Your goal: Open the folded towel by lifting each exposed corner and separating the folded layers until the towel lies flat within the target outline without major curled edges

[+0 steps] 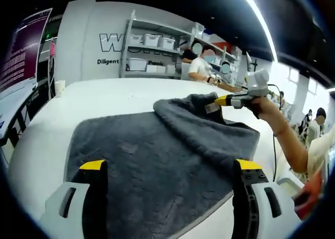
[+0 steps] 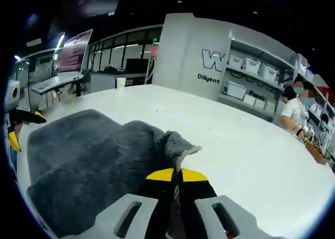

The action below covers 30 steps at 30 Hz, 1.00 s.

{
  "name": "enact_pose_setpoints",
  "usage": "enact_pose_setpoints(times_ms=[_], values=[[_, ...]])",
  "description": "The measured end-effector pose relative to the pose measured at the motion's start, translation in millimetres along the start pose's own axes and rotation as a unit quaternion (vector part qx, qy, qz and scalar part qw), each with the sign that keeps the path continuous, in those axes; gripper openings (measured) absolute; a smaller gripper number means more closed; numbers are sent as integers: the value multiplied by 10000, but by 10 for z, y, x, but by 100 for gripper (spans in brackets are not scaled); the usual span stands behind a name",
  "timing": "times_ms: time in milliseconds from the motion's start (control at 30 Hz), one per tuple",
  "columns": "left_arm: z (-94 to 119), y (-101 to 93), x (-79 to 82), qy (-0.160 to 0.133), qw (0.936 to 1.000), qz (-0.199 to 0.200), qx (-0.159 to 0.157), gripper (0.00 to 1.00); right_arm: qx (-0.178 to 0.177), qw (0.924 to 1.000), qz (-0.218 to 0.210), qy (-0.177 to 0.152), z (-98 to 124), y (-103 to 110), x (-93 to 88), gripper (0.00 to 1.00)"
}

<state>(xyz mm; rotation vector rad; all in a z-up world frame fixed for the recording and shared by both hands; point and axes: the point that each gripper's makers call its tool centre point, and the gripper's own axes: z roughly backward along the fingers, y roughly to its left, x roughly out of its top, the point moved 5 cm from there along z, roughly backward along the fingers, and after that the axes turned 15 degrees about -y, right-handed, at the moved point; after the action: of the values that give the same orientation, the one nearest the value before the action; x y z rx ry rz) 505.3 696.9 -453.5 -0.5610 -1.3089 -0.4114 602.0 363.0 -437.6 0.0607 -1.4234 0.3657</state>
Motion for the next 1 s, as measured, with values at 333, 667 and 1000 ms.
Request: enact_pose_setpoints(times_ms=[333, 667, 1000], values=[[-35, -33, -6, 45, 10000, -55, -10, 97, -257, 9996, -63, -105, 163, -299, 46, 0], [-78, -53, -52, 138, 9999, -72, -7, 97, -491, 9987, -56, -115, 295, -591, 86, 0], [-94, -23, -61, 220, 9997, -101, 27, 97, -827, 9966, 63, -23, 516, -934, 82, 0]])
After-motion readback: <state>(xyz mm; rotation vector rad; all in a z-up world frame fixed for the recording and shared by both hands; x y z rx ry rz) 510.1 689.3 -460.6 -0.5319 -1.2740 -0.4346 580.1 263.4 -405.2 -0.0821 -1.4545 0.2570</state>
